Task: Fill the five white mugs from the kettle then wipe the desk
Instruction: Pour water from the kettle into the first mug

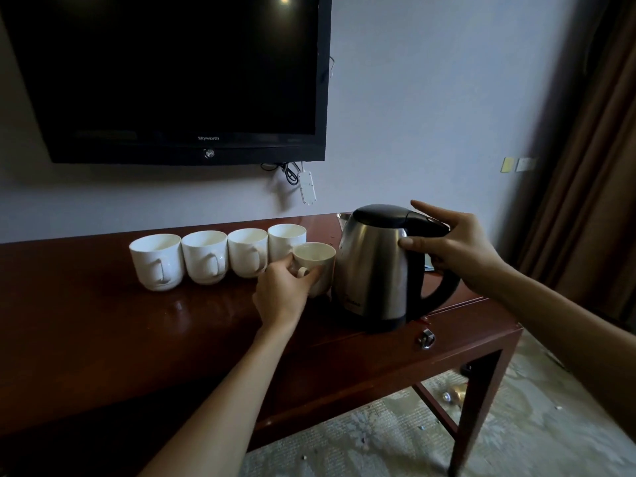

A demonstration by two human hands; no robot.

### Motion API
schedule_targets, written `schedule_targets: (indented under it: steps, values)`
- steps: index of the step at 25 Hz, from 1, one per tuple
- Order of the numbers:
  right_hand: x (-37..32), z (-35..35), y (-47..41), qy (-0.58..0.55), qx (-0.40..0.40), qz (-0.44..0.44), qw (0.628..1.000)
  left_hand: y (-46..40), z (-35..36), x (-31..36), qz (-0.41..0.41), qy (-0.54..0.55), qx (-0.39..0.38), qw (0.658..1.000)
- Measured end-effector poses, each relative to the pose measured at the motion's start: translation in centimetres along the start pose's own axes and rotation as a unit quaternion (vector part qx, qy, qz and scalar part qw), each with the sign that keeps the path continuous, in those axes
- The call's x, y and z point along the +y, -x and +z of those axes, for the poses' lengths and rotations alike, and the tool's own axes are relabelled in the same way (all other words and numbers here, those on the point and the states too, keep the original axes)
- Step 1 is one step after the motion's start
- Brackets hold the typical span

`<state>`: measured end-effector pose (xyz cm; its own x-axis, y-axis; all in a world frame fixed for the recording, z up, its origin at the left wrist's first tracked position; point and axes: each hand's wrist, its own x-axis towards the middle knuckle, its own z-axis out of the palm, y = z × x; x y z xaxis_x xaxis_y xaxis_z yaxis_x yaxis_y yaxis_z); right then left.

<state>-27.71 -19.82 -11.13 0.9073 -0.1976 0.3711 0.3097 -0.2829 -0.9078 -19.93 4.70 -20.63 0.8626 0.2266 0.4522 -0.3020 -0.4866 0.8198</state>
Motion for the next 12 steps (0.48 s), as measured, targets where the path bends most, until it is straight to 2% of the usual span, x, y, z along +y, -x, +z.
schedule_targets:
  steps: [4,7,12]
  values:
    - [0.6,-0.9,-0.4,0.009,0.018,-0.004,1.000,-0.3,2.3,1.6,-0.031,-0.064,0.020,0.997]
    - [0.9,-2.0,-0.8,0.015,0.029,-0.005,0.999,-0.7,3.7,2.4,-0.050,-0.072,0.016,0.996]
    - [1.2,-3.1,-1.5,-0.003,0.004,-0.004,1.000,-1.9,6.5,4.0,-0.084,-0.065,0.037,0.994]
